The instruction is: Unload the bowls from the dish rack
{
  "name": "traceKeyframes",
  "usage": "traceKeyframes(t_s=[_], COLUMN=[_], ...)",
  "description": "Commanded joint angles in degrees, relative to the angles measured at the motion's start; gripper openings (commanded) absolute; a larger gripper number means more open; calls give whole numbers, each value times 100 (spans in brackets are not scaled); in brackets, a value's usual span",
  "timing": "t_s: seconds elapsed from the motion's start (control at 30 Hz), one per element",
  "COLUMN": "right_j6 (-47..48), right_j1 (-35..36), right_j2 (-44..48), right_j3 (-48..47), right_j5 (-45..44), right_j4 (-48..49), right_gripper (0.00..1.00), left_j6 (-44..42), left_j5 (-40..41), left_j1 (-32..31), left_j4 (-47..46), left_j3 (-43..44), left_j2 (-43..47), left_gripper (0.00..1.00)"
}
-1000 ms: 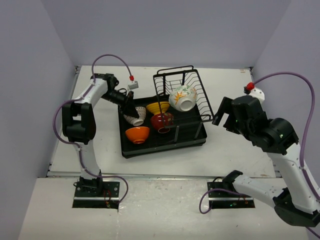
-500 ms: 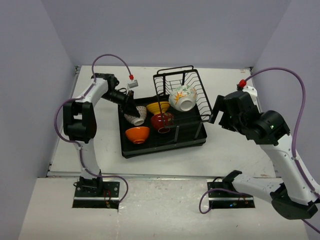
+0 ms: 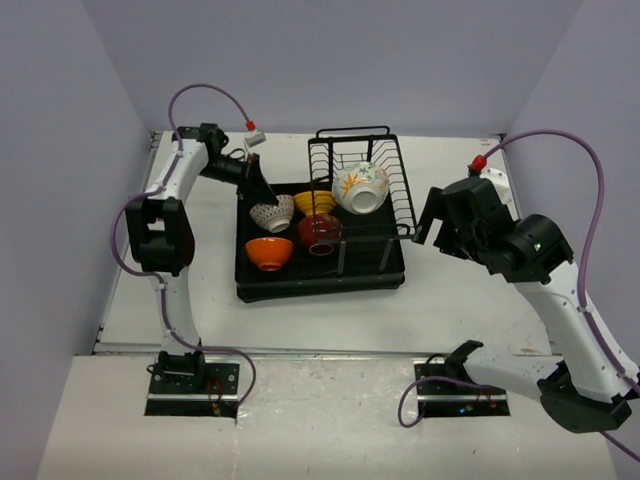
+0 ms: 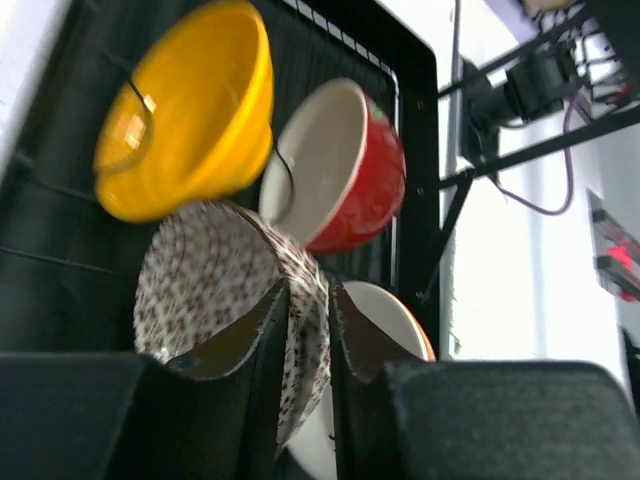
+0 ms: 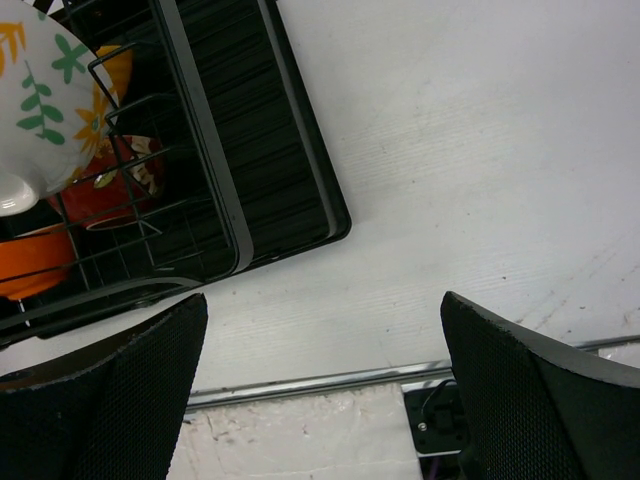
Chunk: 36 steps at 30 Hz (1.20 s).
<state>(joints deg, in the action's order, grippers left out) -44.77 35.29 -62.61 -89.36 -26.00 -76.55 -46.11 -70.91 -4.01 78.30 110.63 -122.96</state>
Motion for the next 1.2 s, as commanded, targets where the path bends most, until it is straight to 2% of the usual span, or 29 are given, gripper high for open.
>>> traceKeyframes(t_s=[0.0,0.3,0.5,0.57,0.6,0.67,0.77,0.83,0.9,1.03,1.17], right_j6=[21,30,4,-23,-23,-40,-49,-66,-84,-181,-242], right_j1=[40,40,48,48,48,48,48,48,48,48,48], right_j2=[47,82,179,196,223,249,328,416,495,758,969], right_j3=[-152,-117,15,33,42,24,15,33,85,191,270], right_j5=[-116,-125,-81,-81,-81,-98,-125,-134,-116,-134,-160], right_j4=[-44,18,79,97,97,114,114,132,132,79,18], right_gripper=[99,99,99,99,99,99,99,99,99,99,99], left_j6=[67,23,-135,5,57,444,909,1243,1236,1157,1007], left_j5=[-836,-722,-266,138,392,665,1482,2193,2633,3065,3040], left_j1=[199,208,216,225,278,383,401,401,401,401,401], left_j4=[-280,-289,-298,-403,-464,-877,-1553,-2186,-2319,-2188,-1977], left_j3=[574,319,248,301,284,135,-215,-488,-656,-613,-621], left_j2=[193,228,228,211,228,342,710,913,1063,1011,1028], left_gripper=[0,0,0,11,13,26,29,35,36,37,38])
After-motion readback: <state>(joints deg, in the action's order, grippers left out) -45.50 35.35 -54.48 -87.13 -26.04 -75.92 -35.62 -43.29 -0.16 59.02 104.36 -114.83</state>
